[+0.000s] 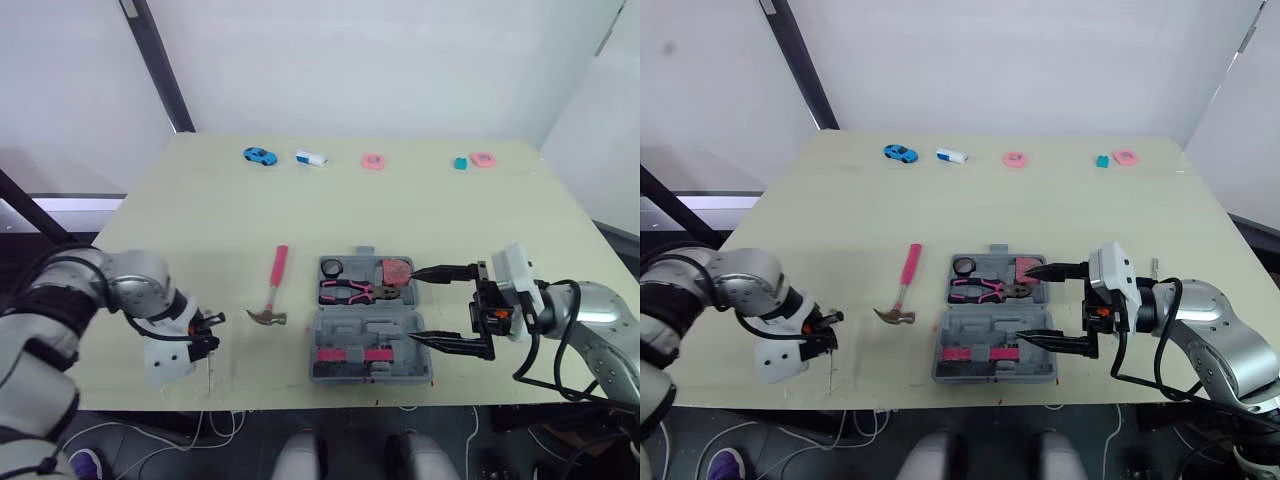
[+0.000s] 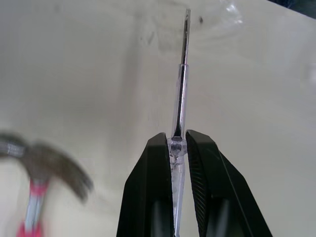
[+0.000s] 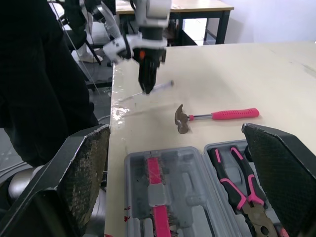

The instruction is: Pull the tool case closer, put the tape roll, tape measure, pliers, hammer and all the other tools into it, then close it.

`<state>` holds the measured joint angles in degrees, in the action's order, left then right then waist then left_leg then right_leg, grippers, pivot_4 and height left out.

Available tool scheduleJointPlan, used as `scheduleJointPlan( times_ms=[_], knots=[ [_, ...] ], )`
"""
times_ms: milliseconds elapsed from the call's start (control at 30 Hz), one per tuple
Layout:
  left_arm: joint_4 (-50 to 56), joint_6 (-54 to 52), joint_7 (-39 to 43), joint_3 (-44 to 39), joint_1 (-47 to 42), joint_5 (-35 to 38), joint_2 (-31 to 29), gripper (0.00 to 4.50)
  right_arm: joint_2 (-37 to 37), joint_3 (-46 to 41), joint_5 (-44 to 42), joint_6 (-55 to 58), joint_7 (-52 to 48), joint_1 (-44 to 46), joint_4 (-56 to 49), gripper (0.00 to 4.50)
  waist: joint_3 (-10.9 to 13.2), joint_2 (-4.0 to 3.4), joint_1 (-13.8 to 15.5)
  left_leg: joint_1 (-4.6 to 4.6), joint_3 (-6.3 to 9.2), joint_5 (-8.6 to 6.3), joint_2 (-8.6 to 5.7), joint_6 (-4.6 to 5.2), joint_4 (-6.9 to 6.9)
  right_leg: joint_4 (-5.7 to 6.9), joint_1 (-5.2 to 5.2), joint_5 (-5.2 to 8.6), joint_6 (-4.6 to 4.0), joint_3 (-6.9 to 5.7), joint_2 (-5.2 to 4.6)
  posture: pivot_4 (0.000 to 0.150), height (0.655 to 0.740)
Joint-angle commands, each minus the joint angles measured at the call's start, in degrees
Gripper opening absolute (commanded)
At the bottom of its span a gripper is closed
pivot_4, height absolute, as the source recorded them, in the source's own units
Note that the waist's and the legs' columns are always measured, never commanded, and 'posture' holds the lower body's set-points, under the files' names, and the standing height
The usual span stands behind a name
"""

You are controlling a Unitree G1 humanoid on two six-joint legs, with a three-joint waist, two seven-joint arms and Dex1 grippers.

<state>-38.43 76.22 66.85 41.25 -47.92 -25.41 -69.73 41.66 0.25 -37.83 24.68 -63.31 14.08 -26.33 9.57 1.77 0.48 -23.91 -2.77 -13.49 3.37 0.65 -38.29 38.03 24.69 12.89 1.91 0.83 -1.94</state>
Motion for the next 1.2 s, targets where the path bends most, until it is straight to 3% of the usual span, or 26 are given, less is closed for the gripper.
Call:
scheduleJointPlan(
  times_ms=[33, 133, 233, 467, 600, 733, 900, 1033, 1200],
  knots=[
    [7.59, -11.62, 6.67, -1.78, 4.76, 12.99, -4.4, 0.02, -0.27, -0.54, 0.28, -1.12, 0.24, 0.52, -0.88, 4.5, 0.0, 0.0, 0.06, 0.0, 0.0, 0.0, 0.0, 0.0, 0.0, 0.01, 0.0, 0.0, 0.0, 0.0, 0.0, 0.15, 0.74],
    [16.36, -25.71, 9.23, -6.05, 12.43, 22.12, -8.1, 0.02, -0.61, -0.46, 0.7, -1.35, 0.35, 0.39, -0.9, 4.5, 0.0, 0.0, 0.02, 0.01, 0.0, 0.0, 0.02, 0.0, -0.01, 0.03, 0.0, 0.0, 0.0, -0.01, 0.01, 0.15, 0.74],
    [24.3, -38.13, 9.02, -10.86, 20.14, 26.69, -10.86, 0.02, -0.78, -0.42, 0.96, -1.48, 0.45, 0.19, -1.1, 4.5, 0.0, 0.0, 0.1, 0.02, 0.02, 0.0, 0.05, 0.0, -0.02, 0.05, 0.0, 0.01, 0.01, -0.04, 0.02, 0.15, 0.74],
    [45.28, -74.43, -1.41, -23.93, 39.72, 36.58, -17.09, 0.02, -0.94, -0.81, 1.08, -1.56, 1.18, -0.83, -2.15, 4.5, 0.01, -0.01, 0.15, 0.05, -0.01, 0.0, 0.1, 0.0, -0.02, 0.03, -0.01, 0.15, 0.21, -0.05, 0.03, 0.15, 0.74],
    [55.25, -90.5, -7.31, -33.37, 51.35, 41.51, -16.97, 0.02, -0.98, -1.07, 0.96, -1.68, 1.86, -1.76, -2.9, 4.5, 0.02, -0.03, 0.17, 0.07, -0.02, 0.0, 0.13, 0.0, -0.01, 0.02, 0.0, 0.17, 0.22, -0.06, 0.06, 0.15, 0.74],
    [62.65, -109.33, -13.82, -45.57, 60.02, 47.51, -10.98, 0.02, -1.22, -0.86, 1.26, -2.05, 2.23, -2.29, -3.08, 4.5, 0.03, -0.06, 0.05, 0.11, -0.05, 0.0, 0.17, -0.01, 0.01, 0.03, 0.01, 0.18, 0.22, -0.04, 0.09, 0.15, 0.74],
    [66.18, -131.46, -19.44, -58.66, 61.93, 59.2, 0.7, 0.02, -1.4, -0.67, 1.35, -2.38, 2.32, -1.96, -2.88, 4.5, 0.04, -0.08, 0.11, 0.13, -0.02, 0.0, 0.22, -0.01, 0.0, 0.02, 0.0, 0.24, 0.09, -0.05, 0.16, 0.15, 0.74],
    [63.37, -148.57, -28.0, -67.39, 56.07, 67.42, 13.39, 0.02, -1.93, -0.27, 1.5, -2.61, 2.73, -2.35, -3.28, 4.5, 0.04, -0.09, 0.24, 0.14, 0.0, 0.0, 0.22, -0.01, -0.01, 0.03, -0.01, 0.23, 0.1, -0.05, 0.16, 0.15, 0.74],
    [60.65, -164.28, -36.95, -73.74, 44.16, 68.1, 23.01, 0.02, -1.98, -0.58, 1.46, -2.65, 3.03, -3.43, -3.94, 4.5, -0.04, 0.1, 0.32, 0.16, 0.1, 0.0, 0.18, -0.01, -0.04, 0.04, -0.1, 0.18, 0.17, -0.09, 0.16, 0.15, 0.74]
  ],
)
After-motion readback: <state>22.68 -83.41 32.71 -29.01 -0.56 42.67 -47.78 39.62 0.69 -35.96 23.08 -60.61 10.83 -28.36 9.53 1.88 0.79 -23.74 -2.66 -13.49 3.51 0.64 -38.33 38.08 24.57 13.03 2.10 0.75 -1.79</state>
